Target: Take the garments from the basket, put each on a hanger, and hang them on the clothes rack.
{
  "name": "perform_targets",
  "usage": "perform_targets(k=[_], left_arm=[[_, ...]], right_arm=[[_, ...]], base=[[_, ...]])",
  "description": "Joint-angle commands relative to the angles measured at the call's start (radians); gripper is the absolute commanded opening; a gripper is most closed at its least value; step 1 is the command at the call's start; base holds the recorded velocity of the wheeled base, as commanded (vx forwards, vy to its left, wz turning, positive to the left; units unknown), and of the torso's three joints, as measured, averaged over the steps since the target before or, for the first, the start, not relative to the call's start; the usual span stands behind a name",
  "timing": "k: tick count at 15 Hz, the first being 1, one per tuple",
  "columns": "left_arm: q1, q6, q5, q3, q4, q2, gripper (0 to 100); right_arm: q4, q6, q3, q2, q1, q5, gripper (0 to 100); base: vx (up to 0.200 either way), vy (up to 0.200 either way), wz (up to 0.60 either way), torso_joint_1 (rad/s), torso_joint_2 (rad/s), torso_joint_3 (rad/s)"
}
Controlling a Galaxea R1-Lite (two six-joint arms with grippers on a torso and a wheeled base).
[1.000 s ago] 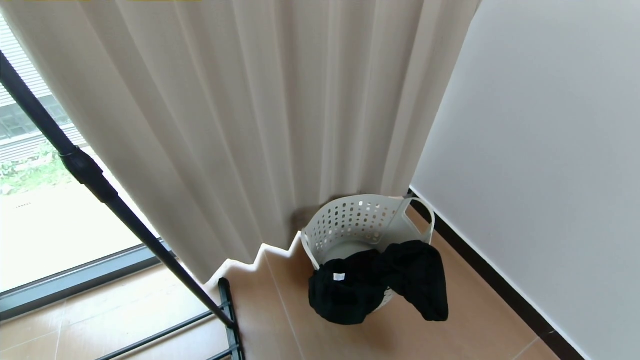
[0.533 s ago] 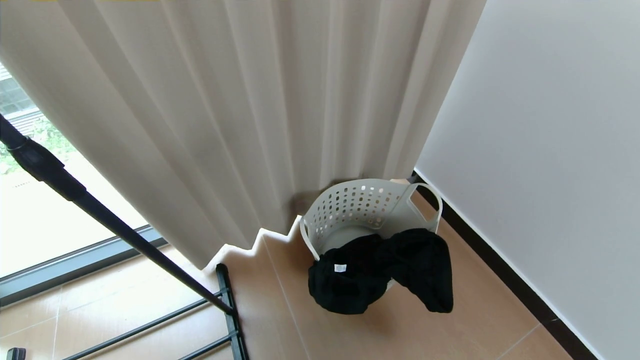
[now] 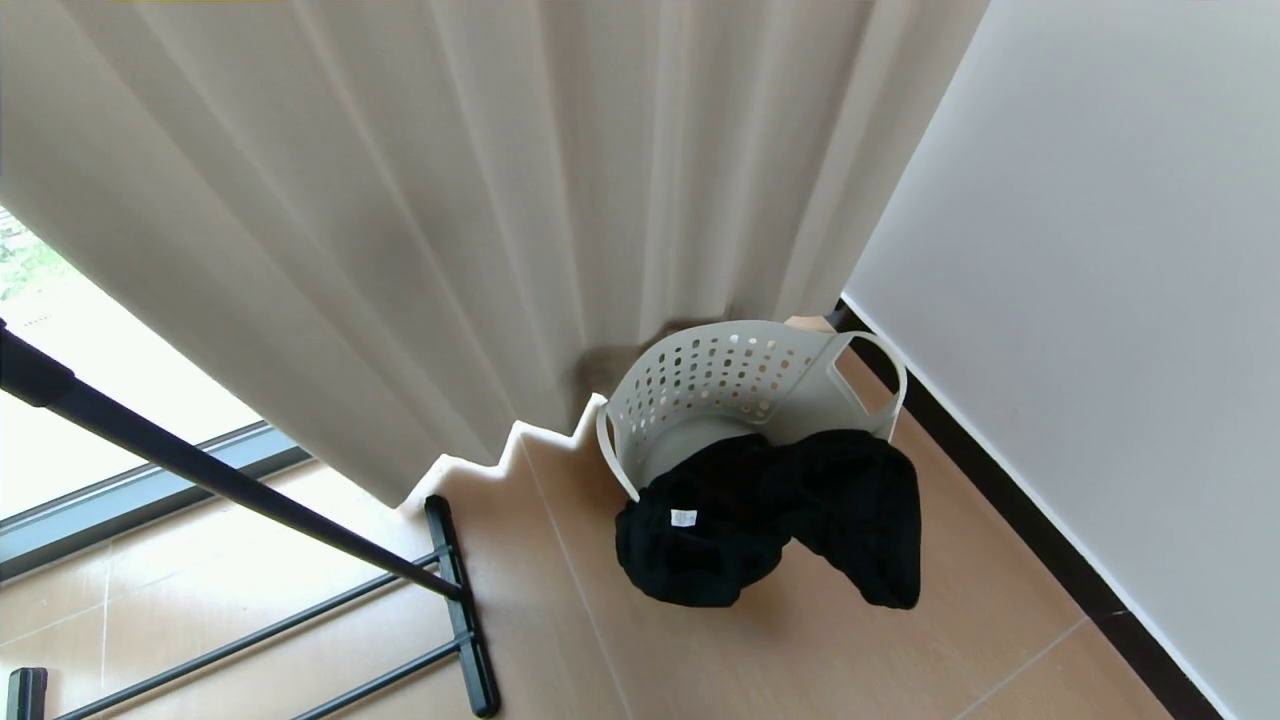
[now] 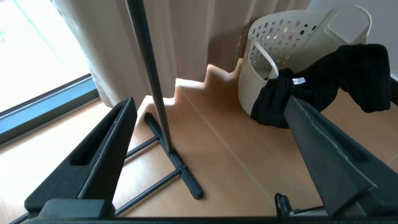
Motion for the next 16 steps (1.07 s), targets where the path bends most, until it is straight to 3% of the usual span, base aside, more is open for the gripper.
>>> perform_targets(k=[1,8,12,13,14,16], left_arm=[[0.000,0.000,0.000,0.000,0.000,0.000,100],[0.000,-0.002,0.001,0.000,0.000,0.000,100],[0.000,-0.002,0.001,0.000,0.000,0.000,100],[0.000,-0.002,0.001,0.000,0.000,0.000,100],[0.000,-0.002,0.001,0.000,0.000,0.000,100],[0.000,-0.002,0.001,0.000,0.000,0.000,100]], right_arm=[[-0.001,-0.004,0.000,0.001,-0.001,0.003,100],[0.010,-0.024,-0.003,0.056,0.017,0.006,100],[-0.094,-0.017,-0.092,0.492,0.152,0.020,100],[-0.145,-0.022,-0.184,0.716,0.160,0.012,100],[-0.148,-0.045,-0.238,0.836,0.160,0.009,100],[-0.145,-0.178,-0.315,0.992,0.161,0.008,100]], base=[[0.000,0.000,0.00,0.002,0.00,-0.198],[0.000,0.000,0.00,0.001,0.00,-0.146],[0.000,0.000,0.00,0.000,0.00,0.000],[0.000,0.000,0.00,0.000,0.00,0.000],[0.000,0.000,0.00,0.000,0.00,0.000],[0.000,0.000,0.00,0.000,0.00,0.000]])
